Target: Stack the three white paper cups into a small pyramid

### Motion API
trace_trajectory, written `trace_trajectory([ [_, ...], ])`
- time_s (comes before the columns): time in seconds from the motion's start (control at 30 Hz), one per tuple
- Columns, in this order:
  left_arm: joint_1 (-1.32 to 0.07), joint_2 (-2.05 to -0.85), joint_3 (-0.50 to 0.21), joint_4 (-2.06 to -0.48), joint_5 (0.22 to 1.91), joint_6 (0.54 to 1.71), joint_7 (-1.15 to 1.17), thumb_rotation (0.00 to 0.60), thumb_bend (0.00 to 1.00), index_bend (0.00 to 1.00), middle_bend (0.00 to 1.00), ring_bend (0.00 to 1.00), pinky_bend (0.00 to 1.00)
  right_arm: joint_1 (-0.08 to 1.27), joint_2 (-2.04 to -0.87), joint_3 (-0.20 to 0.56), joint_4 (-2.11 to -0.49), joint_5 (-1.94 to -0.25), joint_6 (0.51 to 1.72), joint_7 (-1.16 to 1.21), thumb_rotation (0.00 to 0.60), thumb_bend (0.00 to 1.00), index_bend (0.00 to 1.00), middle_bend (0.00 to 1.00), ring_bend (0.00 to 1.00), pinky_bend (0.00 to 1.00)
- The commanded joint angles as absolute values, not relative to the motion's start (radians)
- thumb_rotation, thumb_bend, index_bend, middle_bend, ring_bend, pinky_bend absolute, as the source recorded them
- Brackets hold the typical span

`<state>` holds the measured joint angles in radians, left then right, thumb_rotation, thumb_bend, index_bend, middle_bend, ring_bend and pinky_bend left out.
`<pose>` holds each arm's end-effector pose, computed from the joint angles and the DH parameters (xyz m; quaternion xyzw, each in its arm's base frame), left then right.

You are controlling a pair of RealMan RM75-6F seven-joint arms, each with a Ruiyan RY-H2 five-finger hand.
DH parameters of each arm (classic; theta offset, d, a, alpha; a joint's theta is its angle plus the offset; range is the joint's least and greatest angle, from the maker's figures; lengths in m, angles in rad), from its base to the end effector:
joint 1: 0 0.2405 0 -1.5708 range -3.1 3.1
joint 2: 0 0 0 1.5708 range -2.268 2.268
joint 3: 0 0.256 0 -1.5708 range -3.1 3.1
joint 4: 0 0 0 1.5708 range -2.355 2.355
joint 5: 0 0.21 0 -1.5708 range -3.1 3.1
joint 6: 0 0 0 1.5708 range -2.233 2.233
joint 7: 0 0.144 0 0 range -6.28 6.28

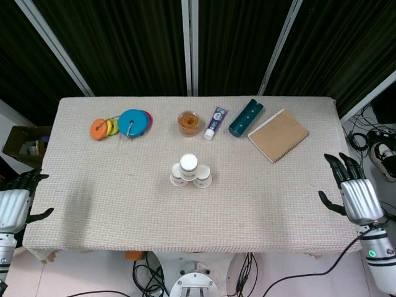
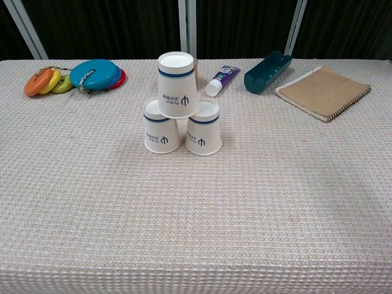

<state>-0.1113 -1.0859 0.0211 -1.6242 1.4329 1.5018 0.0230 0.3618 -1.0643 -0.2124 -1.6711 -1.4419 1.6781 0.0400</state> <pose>-0.3204 0.1743 0.1657 -0.5964 -0.3952 -0.3547 0.6019 -0.2741 -0.2081 0.1709 0.6319 -0.3436 0.4378 0.5394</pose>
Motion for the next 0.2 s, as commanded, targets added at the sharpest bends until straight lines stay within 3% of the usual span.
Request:
trace_trajectory([
  [0.03, -0.053, -1.076, 0.061, -1.657, 1.485, 1.567, 0.045, 0.6, 0.03, 0.24, 0.16, 0.14, 0.26, 0.251, -1.117, -0.238, -1.554, -1.521, 1.765, 0.136, 0.6, 0.27, 0.03, 0.15, 0.02, 0.14],
  [0.2, -0.006, -1.072, 0.085, -1.695, 1.51, 1.606, 0.068, 0.6, 0.03, 0.24, 0.16, 0.14, 0.23, 0.214, -1.139, -0.216, -1.515, -1.549, 1.751, 0.154, 0.6, 0.28, 0.05, 0.15, 0.02, 0.14],
])
